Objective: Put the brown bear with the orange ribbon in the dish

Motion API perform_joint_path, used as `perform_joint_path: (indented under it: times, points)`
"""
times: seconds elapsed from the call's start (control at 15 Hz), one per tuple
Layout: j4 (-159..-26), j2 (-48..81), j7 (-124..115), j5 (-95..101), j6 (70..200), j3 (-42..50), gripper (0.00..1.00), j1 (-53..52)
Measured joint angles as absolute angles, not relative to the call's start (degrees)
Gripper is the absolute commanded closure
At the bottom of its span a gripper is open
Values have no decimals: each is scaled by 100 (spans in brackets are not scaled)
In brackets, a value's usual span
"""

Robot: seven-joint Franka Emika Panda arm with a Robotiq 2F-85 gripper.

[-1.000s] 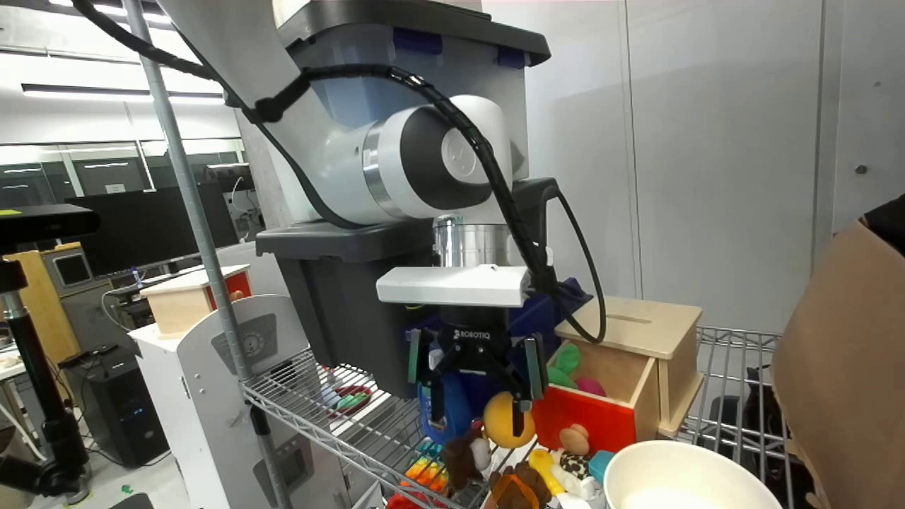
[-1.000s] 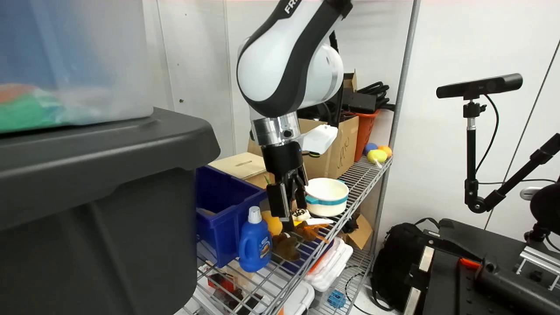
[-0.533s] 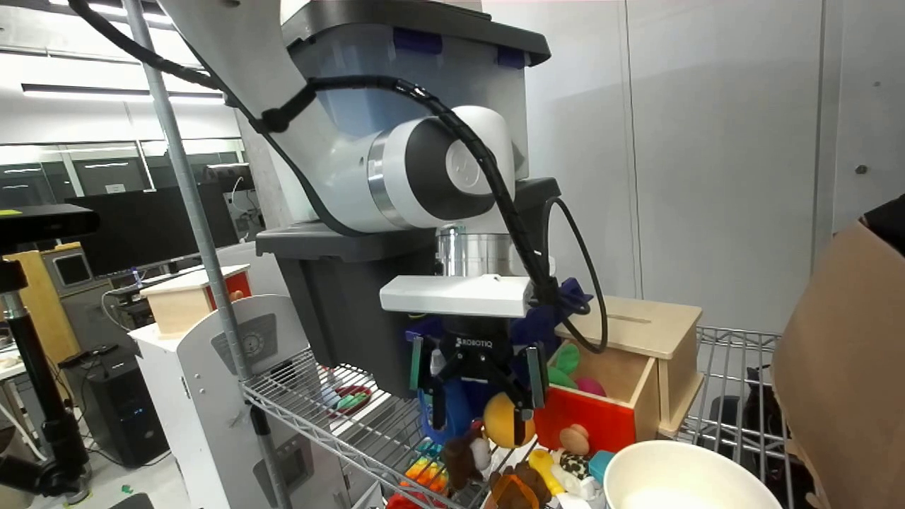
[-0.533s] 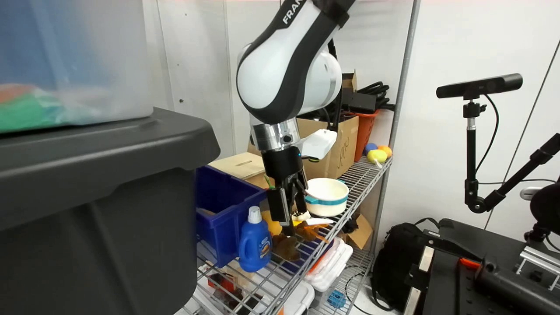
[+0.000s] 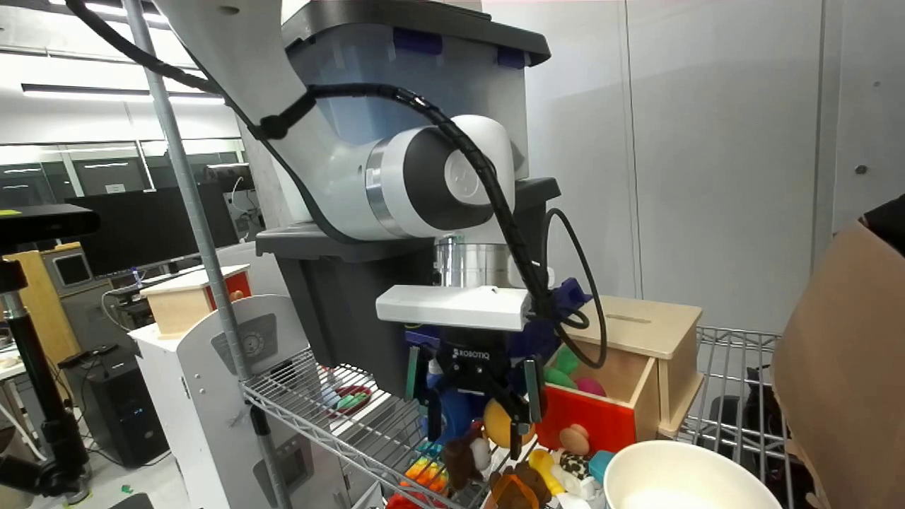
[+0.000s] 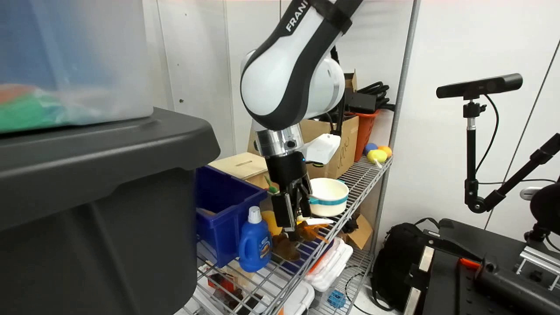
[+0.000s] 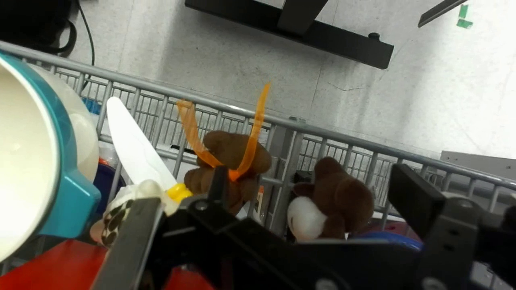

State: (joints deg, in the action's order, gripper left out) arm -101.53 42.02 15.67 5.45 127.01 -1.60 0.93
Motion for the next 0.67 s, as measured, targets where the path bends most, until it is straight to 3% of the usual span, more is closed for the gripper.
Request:
perform_joint_path:
  times: [0.67]
  points:
    - [-10385,4189,1566,541,12703,-133,0,303]
